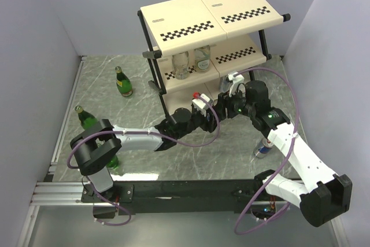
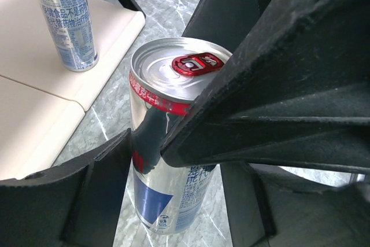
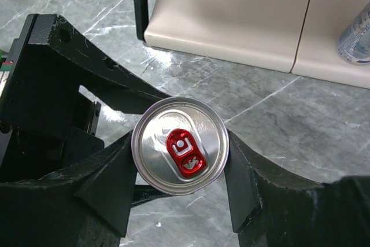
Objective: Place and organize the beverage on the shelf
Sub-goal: Adjust the drink.
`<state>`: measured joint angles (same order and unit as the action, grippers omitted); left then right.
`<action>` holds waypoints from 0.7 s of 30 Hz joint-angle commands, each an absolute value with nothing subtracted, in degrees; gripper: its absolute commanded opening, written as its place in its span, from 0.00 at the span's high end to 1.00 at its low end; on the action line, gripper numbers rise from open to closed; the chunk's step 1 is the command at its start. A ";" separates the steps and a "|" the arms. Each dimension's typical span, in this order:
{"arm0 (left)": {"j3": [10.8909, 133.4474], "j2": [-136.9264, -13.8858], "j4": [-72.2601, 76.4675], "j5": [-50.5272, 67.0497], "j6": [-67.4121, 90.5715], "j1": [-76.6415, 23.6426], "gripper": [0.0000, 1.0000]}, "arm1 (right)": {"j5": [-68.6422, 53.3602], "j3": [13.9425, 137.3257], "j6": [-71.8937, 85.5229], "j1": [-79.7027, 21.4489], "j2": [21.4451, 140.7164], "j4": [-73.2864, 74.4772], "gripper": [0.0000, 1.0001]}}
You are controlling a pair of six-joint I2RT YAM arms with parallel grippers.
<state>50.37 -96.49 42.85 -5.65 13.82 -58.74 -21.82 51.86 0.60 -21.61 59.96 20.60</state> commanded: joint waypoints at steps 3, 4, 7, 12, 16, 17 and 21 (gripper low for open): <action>50.62 -97.03 45.35 -6.24 12.39 -58.80 0.34 | -20.04 54.93 -0.95 -21.88 58.36 16.00 1.00; 50.80 -97.21 45.00 -6.15 12.31 -58.80 0.34 | -19.87 54.93 -1.31 -21.88 58.45 16.08 1.00; 51.33 -97.82 44.65 -5.89 12.22 -58.80 0.35 | -19.60 54.93 -2.55 -22.06 58.54 16.43 1.00; 52.82 -99.31 43.77 -5.36 12.30 -58.80 0.35 | -18.28 54.23 -3.87 -22.59 58.10 15.91 1.00; 53.79 -100.02 43.86 -5.19 12.30 -58.80 0.35 | -17.32 54.14 -4.39 -23.12 58.18 15.82 1.00; 53.96 -100.11 43.86 -5.19 12.22 -58.80 0.35 | -17.31 54.05 -4.48 -23.29 58.18 15.91 1.00; 54.32 -99.93 44.12 -4.92 12.04 -58.80 0.35 | -17.23 54.05 -4.75 -23.47 58.71 16.00 1.00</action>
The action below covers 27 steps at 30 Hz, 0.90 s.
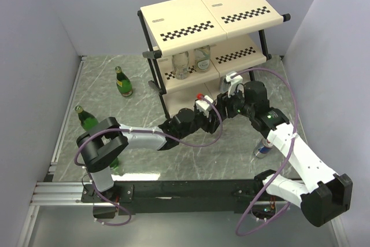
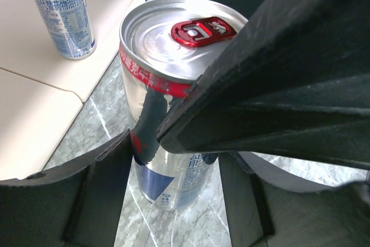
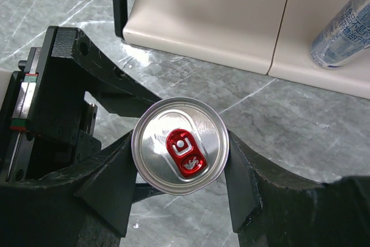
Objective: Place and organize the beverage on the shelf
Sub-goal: Adjust the drink.
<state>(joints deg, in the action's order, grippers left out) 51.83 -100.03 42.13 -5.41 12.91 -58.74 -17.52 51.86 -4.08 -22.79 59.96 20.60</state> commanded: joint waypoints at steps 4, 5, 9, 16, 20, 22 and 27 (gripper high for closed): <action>54.58 -99.93 44.04 -4.83 11.95 -58.80 0.36 | -17.05 54.14 -4.83 -23.55 58.98 16.08 1.00; 54.67 -100.02 44.03 -4.83 11.95 -58.80 0.36 | -17.22 54.14 -4.83 -23.47 58.97 16.00 1.00; 54.67 -100.37 44.38 -4.48 12.13 -58.89 0.38 | -18.63 54.40 -4.57 -23.47 59.15 16.35 1.00; 55.72 -100.63 44.65 -3.78 11.69 -58.80 0.46 | -20.83 54.67 -4.75 -23.55 59.77 17.32 1.00; 55.64 -100.99 45.88 -2.64 12.13 -58.80 0.67 | -21.53 54.67 -4.83 -23.47 59.77 17.49 1.00; 54.76 -100.99 47.36 -2.81 12.48 -58.80 0.94 | -21.27 54.76 -5.01 -23.55 59.68 17.49 0.99; 51.24 -99.58 50.89 -2.90 13.01 -58.89 1.00 | -20.39 54.58 -5.71 -23.47 59.24 17.32 0.62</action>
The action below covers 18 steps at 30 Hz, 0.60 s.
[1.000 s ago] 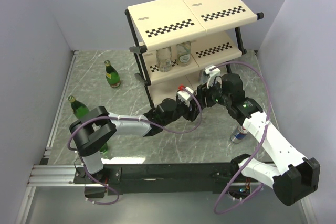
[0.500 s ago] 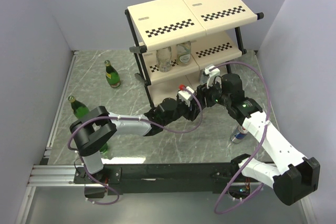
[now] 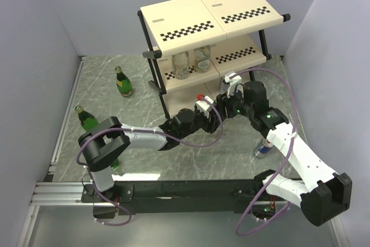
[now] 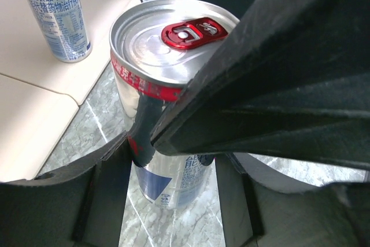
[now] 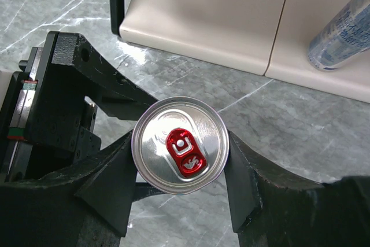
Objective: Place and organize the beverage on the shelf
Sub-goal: Adjust the drink.
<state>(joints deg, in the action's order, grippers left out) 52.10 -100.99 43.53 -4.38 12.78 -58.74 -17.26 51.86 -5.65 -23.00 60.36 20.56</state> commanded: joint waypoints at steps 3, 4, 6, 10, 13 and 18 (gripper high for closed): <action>49.93 -98.79 51.68 -2.99 13.18 -58.80 1.00 | -20.13 54.41 -5.71 -23.47 58.62 17.14 0.45; 49.49 -98.53 52.03 -2.99 13.27 -58.80 1.00 | -20.04 54.40 -5.71 -23.38 58.54 17.14 0.42; 48.43 -98.00 52.91 -3.34 13.45 -58.80 1.00 | -19.95 54.41 -5.80 -23.47 58.27 17.14 0.34; 47.37 -97.47 53.88 -3.60 13.88 -58.80 1.00 | -20.30 54.14 -5.71 -23.55 57.66 17.14 0.27; 47.02 -97.38 54.14 -3.52 13.97 -58.80 1.00 | -20.74 54.32 -5.63 -23.47 57.57 17.31 0.25; 46.41 -97.21 54.67 -3.95 13.89 -58.80 1.00 | -20.13 54.49 -5.71 -23.47 57.39 17.67 0.24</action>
<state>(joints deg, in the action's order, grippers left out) 46.06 -100.53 47.31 -4.36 13.21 -58.74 -19.97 51.86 -5.43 -23.11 58.94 19.70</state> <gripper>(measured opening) 0.585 0.758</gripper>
